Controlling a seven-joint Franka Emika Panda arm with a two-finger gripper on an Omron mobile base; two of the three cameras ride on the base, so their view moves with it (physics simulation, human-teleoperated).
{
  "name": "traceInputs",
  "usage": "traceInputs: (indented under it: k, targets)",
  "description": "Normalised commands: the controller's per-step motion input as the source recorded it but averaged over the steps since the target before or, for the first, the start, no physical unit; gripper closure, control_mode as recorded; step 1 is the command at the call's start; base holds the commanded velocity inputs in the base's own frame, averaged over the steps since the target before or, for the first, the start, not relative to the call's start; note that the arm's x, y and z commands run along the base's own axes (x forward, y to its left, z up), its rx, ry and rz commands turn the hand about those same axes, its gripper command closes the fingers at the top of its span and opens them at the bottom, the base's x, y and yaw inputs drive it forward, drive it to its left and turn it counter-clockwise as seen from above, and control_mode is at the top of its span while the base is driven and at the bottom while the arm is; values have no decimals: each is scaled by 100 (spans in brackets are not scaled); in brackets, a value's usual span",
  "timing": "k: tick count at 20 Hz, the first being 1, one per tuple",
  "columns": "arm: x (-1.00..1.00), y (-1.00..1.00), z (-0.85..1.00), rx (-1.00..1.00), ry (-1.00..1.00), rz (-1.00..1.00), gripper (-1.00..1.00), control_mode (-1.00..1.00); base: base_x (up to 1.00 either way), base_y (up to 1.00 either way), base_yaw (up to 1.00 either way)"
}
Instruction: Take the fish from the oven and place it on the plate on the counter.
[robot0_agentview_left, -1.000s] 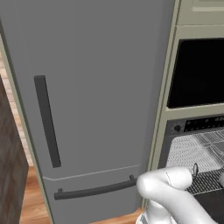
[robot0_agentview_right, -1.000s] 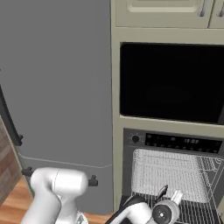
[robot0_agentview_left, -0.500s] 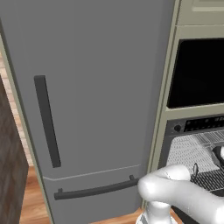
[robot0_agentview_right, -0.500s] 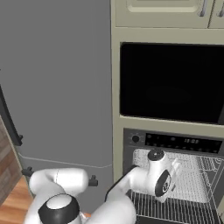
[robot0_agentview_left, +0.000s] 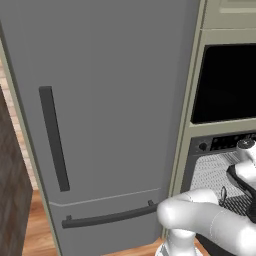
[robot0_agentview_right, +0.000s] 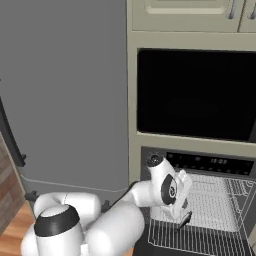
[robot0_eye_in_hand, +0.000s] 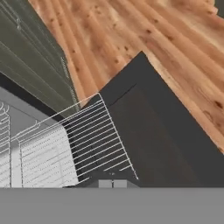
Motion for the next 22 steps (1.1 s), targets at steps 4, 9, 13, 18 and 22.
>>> traceInputs:
  k: [4,9,13,18,22]
  targets:
    - [-22,-36,6,5,11,46,100,-100,0,0,0]
    - [-13,-20,4,8,6,51,100,-100,0,0,0]
    - [0,0,17,2,18,47,100,-100,0,0,0]
    - [18,0,23,0,36,39,100,-100,0,0,0]
    - [19,10,-3,0,32,31,-100,-100,0,0,0]
